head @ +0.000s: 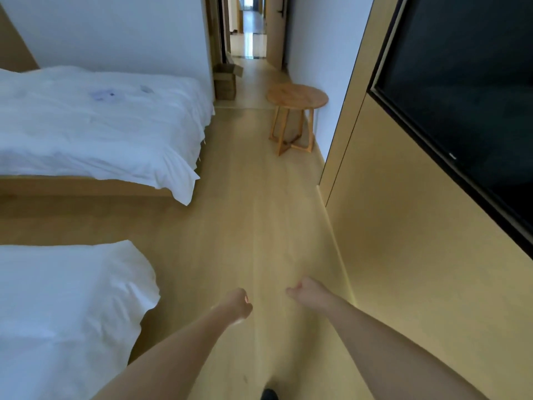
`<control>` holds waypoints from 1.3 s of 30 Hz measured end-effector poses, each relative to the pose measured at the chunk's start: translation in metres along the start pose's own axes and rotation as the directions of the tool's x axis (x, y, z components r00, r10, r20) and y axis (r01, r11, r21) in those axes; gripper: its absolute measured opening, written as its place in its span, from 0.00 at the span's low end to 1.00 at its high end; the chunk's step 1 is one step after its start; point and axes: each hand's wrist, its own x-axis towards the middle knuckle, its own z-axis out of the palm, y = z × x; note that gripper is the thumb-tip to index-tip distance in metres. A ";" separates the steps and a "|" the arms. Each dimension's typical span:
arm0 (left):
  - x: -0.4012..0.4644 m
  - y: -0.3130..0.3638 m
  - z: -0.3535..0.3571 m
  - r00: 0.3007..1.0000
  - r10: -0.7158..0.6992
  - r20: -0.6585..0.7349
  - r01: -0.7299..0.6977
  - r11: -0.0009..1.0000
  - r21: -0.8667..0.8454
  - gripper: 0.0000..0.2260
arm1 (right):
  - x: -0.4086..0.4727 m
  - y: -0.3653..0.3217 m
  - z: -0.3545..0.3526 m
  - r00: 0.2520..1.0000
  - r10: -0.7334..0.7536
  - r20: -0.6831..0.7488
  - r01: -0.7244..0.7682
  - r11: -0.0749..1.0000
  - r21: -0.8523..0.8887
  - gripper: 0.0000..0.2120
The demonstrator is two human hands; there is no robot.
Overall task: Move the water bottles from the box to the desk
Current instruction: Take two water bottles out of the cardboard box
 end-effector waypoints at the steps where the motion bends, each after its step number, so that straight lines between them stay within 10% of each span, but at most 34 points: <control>1: 0.015 0.007 -0.015 1.000 -0.003 -0.012 0.003 1.000 0.009 0.17 | 0.016 -0.011 -0.013 1.000 -0.011 0.000 0.011 1.000 -0.014 0.22; 39: 0.665 0.180 -0.504 1.000 0.005 -0.002 -0.005 0.996 0.090 0.17 | 0.673 -0.359 -0.369 0.998 -0.065 -0.001 0.065 0.998 -0.018 0.29</control>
